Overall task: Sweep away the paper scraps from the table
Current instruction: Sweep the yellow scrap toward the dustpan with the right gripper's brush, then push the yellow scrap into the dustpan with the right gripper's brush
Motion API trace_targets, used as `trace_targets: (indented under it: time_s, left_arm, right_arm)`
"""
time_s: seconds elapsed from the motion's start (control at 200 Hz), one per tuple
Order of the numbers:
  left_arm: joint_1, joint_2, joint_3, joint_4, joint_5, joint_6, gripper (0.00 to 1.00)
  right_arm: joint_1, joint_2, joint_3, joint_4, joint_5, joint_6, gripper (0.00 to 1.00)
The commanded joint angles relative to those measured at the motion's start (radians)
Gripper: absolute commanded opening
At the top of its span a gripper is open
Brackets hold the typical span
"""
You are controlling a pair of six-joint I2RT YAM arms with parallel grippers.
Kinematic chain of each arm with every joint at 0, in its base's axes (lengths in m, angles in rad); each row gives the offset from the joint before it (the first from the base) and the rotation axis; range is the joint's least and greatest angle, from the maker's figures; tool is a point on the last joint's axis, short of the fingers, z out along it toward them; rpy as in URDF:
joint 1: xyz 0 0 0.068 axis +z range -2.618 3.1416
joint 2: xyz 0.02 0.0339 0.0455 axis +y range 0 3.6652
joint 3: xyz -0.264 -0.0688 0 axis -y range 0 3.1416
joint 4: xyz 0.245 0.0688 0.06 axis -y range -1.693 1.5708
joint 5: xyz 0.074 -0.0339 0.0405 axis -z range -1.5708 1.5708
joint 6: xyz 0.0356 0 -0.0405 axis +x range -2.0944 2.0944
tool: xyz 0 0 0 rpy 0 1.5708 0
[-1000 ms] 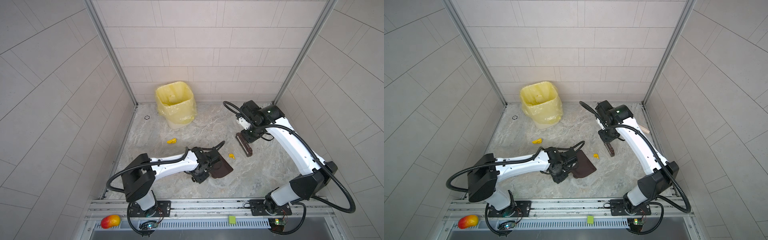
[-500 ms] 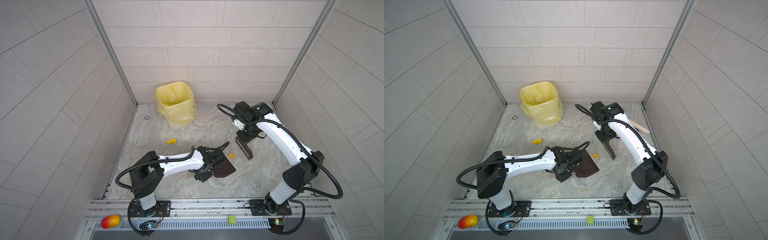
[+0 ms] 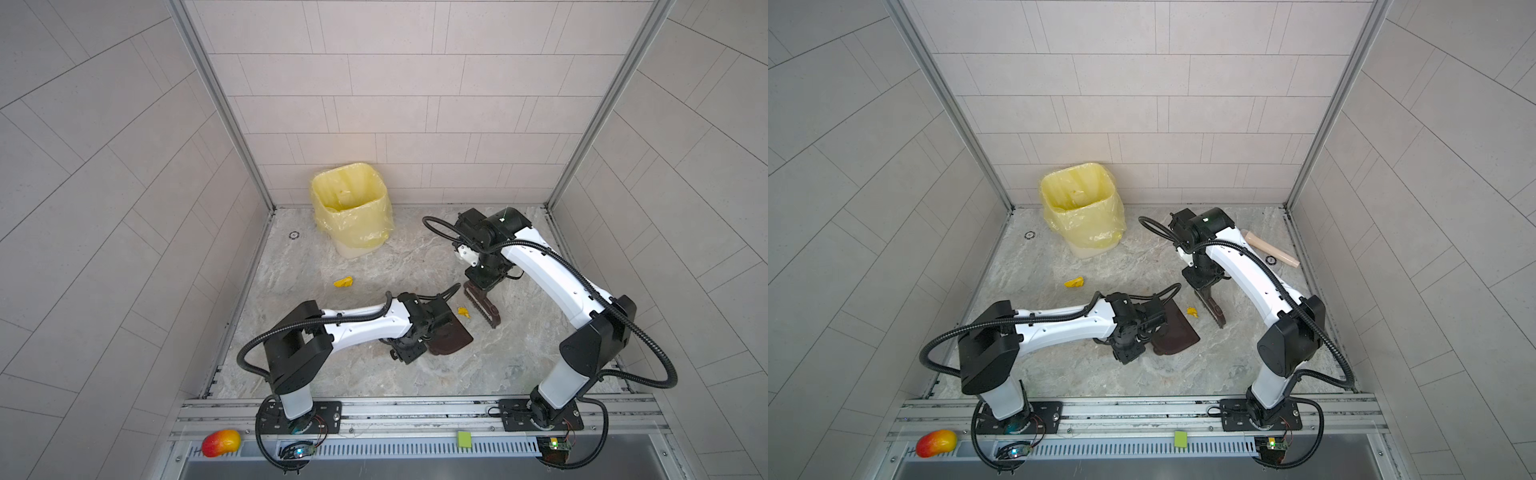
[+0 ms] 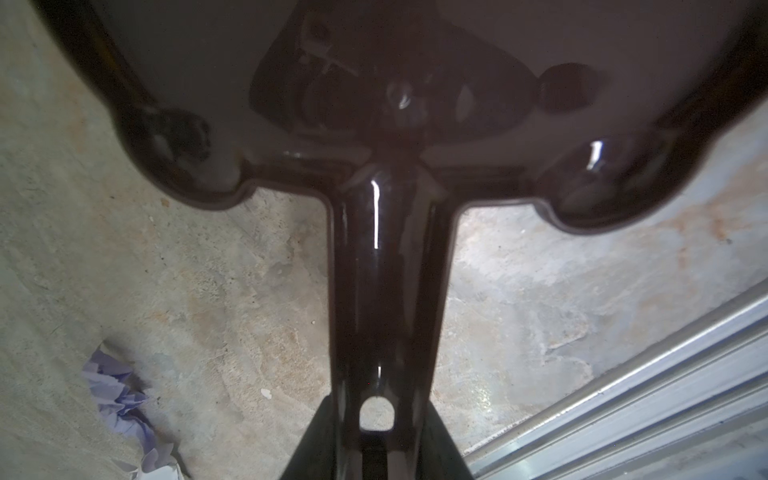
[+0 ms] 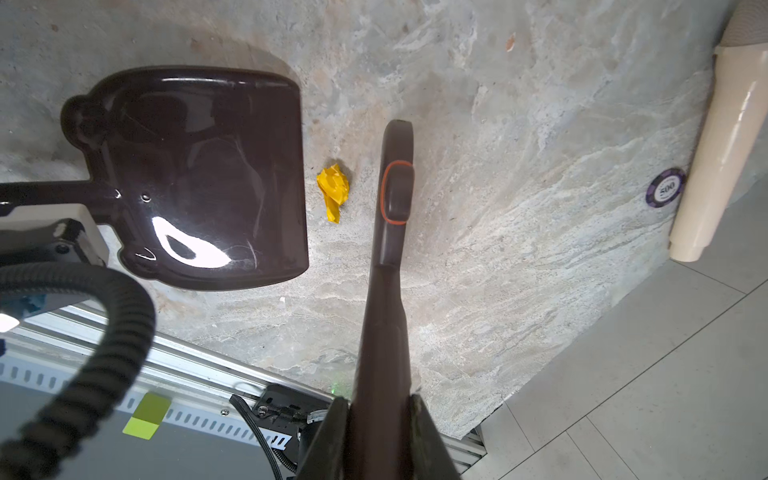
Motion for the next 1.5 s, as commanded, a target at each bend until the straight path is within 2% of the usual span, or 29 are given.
trace_targets:
  time_s: [0.0, 0.686, 0.776, 0.931, 1.071, 1.496]
  left_arm:
    - [-0.005, 0.011, 0.025, -0.022, -0.003, -0.007, 0.00]
    - [-0.004, 0.014, 0.011, -0.015, -0.010, -0.019, 0.00]
    - [-0.005, 0.010, 0.006, -0.013, -0.010, -0.022, 0.00]
    - [-0.005, 0.005, -0.003, -0.002, -0.016, -0.025, 0.00]
    - [-0.003, -0.006, -0.018, 0.011, -0.022, -0.029, 0.00]
    - [-0.004, -0.027, -0.070, 0.078, -0.045, -0.042, 0.00]
  right_arm:
    - [0.022, -0.003, 0.008, -0.042, -0.020, -0.007, 0.00]
    - [0.146, -0.074, 0.060, -0.049, -0.326, 0.059, 0.00]
    - [0.144, -0.085, 0.062, -0.062, -0.310, 0.053, 0.00]
    - [0.110, -0.089, 0.064, -0.119, -0.170, 0.037, 0.00]
    - [0.080, -0.104, 0.086, -0.140, -0.110, 0.037, 0.00]
    - [0.027, -0.134, 0.083, -0.098, -0.071, 0.041, 0.00]
